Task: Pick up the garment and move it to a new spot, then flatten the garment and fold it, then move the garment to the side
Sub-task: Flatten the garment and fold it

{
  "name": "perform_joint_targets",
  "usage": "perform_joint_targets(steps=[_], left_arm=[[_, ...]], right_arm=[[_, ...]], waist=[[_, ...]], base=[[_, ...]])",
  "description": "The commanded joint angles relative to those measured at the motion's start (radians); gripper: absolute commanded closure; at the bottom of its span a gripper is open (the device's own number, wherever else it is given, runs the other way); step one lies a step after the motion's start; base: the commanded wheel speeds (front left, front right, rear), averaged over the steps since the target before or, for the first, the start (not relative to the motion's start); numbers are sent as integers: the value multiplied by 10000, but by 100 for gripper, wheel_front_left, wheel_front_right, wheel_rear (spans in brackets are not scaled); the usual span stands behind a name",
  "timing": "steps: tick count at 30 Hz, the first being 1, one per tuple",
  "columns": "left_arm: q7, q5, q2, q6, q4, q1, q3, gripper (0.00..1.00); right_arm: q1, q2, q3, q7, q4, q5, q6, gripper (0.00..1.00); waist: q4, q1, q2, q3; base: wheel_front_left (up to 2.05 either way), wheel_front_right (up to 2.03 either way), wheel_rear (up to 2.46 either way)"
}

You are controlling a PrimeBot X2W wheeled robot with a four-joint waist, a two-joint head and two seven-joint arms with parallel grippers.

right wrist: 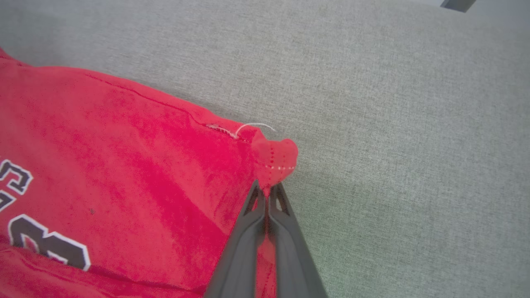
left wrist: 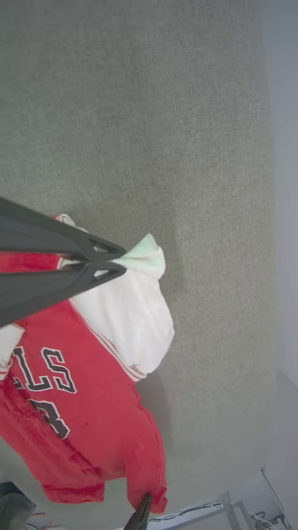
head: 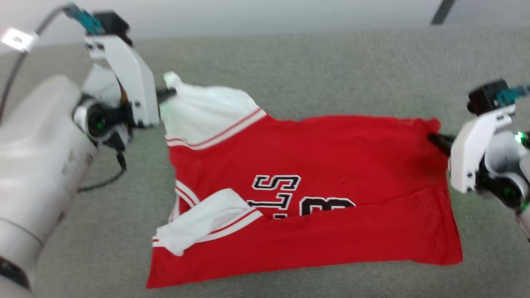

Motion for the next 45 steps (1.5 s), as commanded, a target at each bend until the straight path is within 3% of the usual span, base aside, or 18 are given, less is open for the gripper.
perform_joint_targets(steps=[1, 8, 16, 22, 23, 25, 26, 28, 29, 30, 39, 45], left_arm=[[47, -57, 73, -21, -191, 297, -42, 100], [335, -341, 638, 500, -1996, 1690, -238, 100], [437, -831, 1945, 2153, -5383, 3732, -458, 100], [290, -1173, 2369, 2883, -6660, 4866, -589, 100], [254, -1210, 2374, 2904, -6729, 4955, -586, 100], [194, -1242, 2367, 2965, -6754, 5108, -613, 100], [139, -1241, 2351, 3011, -6703, 5151, -596, 86], [101, -1252, 2284, 3019, -6628, 5213, -603, 59], [80, -1236, 2258, 3001, -6574, 5225, -611, 32], [82, -1265, 2232, 2996, -6523, 5236, -595, 0], [-55, -1490, 2267, 2874, -6642, 5393, -427, 0], [-1117, -1039, 2450, 2606, -6882, 5590, -184, 0]], right_arm=[[344, -125, -14, -89, -123, 128, -9, 100], [1950, -705, -554, -352, -877, 413, -9, 100], [3955, -782, -1468, -24, -1710, 431, -8, 100], [4931, -522, -2182, 428, -2051, 63, -8, 100], [5007, -469, -2276, 522, -2113, -8, -8, 98], [5172, -347, -2487, 695, -2225, -212, -8, 77], [5232, -282, -2569, 803, -2261, -295, -8, 75], [5343, -184, -2787, 1053, -2349, -504, -8, 53], [5387, -131, -2875, 1177, -2417, -559, -8, 7], [5447, -64, -2993, 1339, -2462, -601, -8, 0], [6052, 355, -4089, 2508, -3461, -1279, -8, 0], [6487, 733, -4761, 2512, -4197, -1723, -8, 0]], waist=[[632, 0, 0, -706], [1106, 0, 0, -1474], [1321, 0, 0, -1881], [1318, 0, 0, -2005], [1306, 0, 0, -2022], [1273, 0, 0, -2075], [1253, 0, 0, -2109], [1214, 0, 0, -2193], [1192, 0, 0, -2250], [1179, 0, 0, -2303], [1075, 0, 0, -2756], [1044, 0, 0, -2970]], base=[[0, 0, 0], [0, 0, 0], [0, 0, 0], [0, 0, 0], [0, 0, 0], [0, 0, 0], [0, 0, 0], [0, 0, 0], [0, 0, 0], [0, 0, 0], [0, 0, 0], [0, 0, 0]])
